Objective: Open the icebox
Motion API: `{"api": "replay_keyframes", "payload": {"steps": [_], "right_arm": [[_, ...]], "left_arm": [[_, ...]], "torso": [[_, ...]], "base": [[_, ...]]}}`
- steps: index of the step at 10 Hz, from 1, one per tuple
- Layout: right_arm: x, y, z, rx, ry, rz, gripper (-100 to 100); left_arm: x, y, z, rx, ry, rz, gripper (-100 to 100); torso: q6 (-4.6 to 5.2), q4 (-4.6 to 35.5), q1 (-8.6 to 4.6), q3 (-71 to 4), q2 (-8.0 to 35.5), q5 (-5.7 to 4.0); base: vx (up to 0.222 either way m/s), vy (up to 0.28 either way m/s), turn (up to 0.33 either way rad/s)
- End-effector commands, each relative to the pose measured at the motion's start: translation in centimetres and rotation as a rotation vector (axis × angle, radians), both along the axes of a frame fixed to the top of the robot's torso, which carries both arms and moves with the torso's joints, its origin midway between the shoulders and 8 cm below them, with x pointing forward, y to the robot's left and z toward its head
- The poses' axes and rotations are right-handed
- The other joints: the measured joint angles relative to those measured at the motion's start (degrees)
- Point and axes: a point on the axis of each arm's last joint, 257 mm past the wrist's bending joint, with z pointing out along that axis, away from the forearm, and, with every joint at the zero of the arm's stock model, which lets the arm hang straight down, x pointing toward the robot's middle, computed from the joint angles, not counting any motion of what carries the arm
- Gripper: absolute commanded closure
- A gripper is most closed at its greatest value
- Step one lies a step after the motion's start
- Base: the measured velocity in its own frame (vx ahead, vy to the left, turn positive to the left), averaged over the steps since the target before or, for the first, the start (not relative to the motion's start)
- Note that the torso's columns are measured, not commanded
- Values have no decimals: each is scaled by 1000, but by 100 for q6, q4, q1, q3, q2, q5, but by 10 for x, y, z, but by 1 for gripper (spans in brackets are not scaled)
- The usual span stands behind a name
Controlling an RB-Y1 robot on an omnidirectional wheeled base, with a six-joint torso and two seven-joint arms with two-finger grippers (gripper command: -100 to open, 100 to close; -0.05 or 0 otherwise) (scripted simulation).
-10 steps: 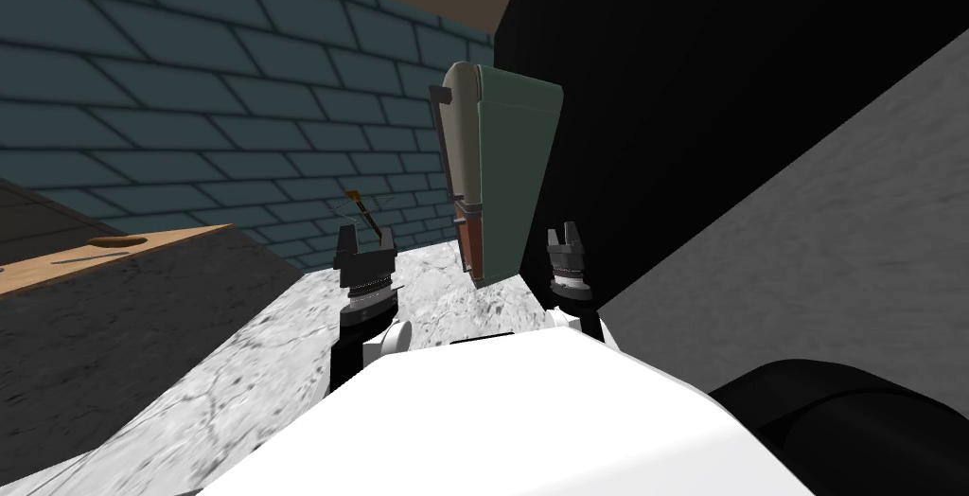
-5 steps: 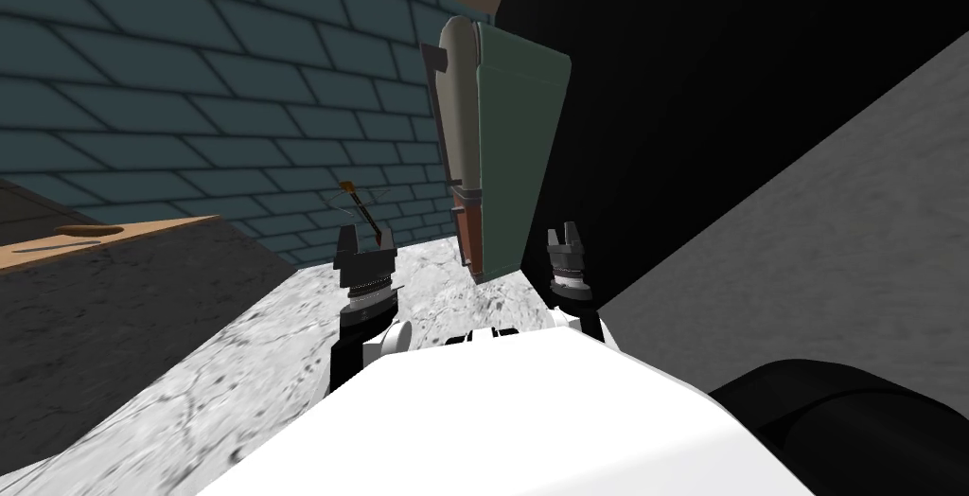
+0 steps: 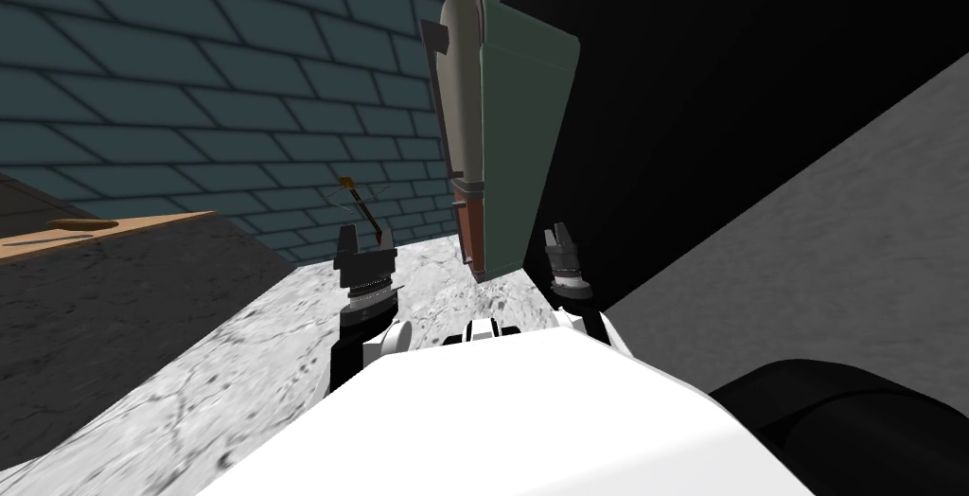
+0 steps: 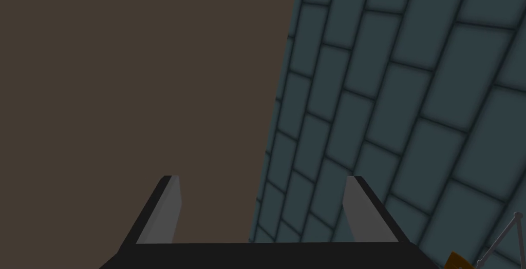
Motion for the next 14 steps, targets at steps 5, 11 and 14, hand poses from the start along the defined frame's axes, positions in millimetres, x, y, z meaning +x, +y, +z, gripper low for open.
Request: {"api": "replay_keyframes", "payload": {"steps": [5, 11, 14], "right_arm": [[11, 10, -10, -240, 44, -97, -100], [21, 13, -15, -404, 65, -195, -100], [24, 13, -17, -482, 68, -249, -100]], "left_arm": [[0, 0, 0, 0, 0, 0, 0], [0, 0, 0, 0, 0, 0, 0], [0, 0, 0, 0, 0, 0, 0]], "torso": [[1, 7, -7, 9, 19, -2], [1, 4, -6, 3, 9, -2], [0, 5, -4, 5, 10, -2]], "base": [[47, 41, 20], [48, 42, 21], [47, 41, 20]]}}
